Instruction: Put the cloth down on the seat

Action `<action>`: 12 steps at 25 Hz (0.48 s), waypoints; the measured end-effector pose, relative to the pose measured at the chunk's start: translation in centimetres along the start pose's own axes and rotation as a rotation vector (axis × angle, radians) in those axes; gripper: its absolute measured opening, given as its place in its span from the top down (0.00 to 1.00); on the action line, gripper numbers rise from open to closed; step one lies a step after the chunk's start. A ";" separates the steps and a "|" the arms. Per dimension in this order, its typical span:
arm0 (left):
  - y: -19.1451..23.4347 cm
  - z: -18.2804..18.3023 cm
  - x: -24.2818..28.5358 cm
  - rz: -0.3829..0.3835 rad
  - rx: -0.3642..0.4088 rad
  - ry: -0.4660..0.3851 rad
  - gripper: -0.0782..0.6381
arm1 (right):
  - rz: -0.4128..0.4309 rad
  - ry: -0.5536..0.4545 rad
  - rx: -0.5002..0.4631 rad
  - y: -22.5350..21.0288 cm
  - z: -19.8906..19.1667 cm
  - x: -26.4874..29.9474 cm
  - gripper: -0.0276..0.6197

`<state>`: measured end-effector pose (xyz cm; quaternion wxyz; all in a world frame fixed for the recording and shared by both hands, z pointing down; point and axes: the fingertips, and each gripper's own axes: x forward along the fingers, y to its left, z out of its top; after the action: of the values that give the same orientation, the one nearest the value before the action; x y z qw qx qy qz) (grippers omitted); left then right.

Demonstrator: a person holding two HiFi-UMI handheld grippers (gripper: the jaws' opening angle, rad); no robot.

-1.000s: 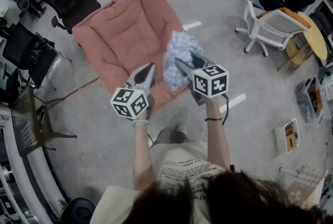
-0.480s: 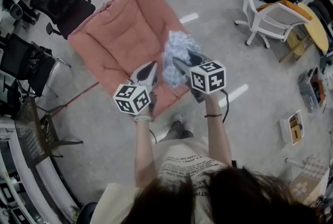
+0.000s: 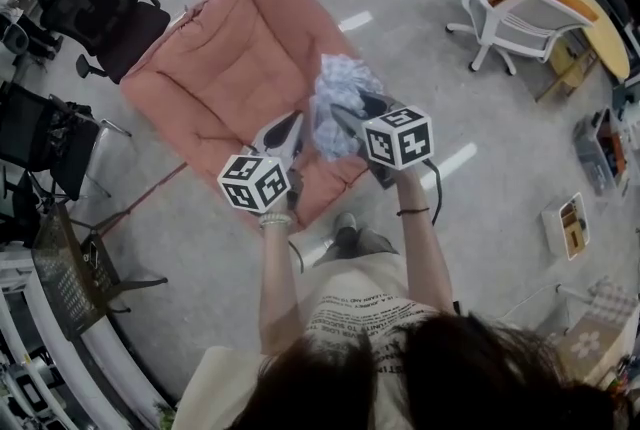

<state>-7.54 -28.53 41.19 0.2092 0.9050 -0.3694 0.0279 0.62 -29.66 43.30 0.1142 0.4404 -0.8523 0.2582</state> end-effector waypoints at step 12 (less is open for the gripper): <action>5.1 -2.1 3.7 0.047 -0.086 0.039 0.90 | 0.035 0.099 -0.035 -4.5 -0.3 5.4 0.64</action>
<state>-8.09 -33.37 45.65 0.2544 0.8854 -0.3875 0.0345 1.11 -35.39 47.35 0.1594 0.4101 -0.8575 0.2667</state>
